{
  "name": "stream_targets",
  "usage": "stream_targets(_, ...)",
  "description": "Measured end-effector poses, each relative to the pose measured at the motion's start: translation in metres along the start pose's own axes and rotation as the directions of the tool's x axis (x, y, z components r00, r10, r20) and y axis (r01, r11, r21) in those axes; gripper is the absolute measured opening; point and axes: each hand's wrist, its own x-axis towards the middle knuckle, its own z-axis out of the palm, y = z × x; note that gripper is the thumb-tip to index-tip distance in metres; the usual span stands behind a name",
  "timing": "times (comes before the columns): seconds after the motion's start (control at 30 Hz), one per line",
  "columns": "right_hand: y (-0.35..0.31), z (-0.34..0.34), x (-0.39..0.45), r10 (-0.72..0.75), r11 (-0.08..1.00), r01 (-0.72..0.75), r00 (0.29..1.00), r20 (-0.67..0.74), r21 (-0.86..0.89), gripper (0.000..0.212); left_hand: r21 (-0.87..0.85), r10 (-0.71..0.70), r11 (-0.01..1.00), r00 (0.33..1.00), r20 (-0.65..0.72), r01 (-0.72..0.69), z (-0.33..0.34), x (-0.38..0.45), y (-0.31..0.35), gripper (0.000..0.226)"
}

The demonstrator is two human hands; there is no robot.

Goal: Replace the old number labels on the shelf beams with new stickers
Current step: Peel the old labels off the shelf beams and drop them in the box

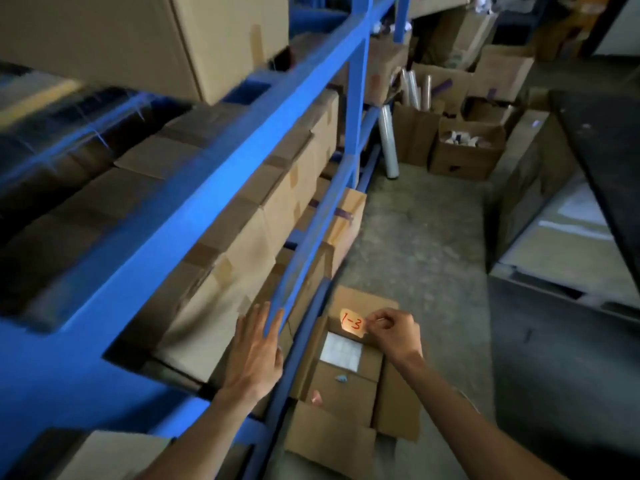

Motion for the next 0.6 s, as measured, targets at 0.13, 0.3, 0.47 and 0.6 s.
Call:
stream_targets(0.13,0.073,0.026,0.011,0.159,0.986,-0.159,0.987,-0.004,-0.049,0.017,0.0,-0.003,1.0,0.993,0.121,0.003,0.063,0.016,-0.004,0.072)
stream_targets(0.3,0.152,0.071,0.036,0.286,0.955,-0.286,0.958,-0.02,-0.072,0.013,0.022,0.051,0.998,0.985,0.168,-0.056,0.14,0.047,-0.019,0.074)
stream_targets(0.47,0.205,0.112,0.063,0.374,0.927,-0.375,0.927,-0.014,-0.016,0.012,0.091,0.134,0.986,0.989,0.062,-0.139,0.181,0.069,-0.03,0.078)
stream_targets(0.6,0.23,0.142,0.082,0.421,0.907,-0.42,0.907,-0.007,0.034,0.007,0.175,0.177,0.97,0.984,-0.022,-0.17,0.199,0.071,-0.033,0.071)
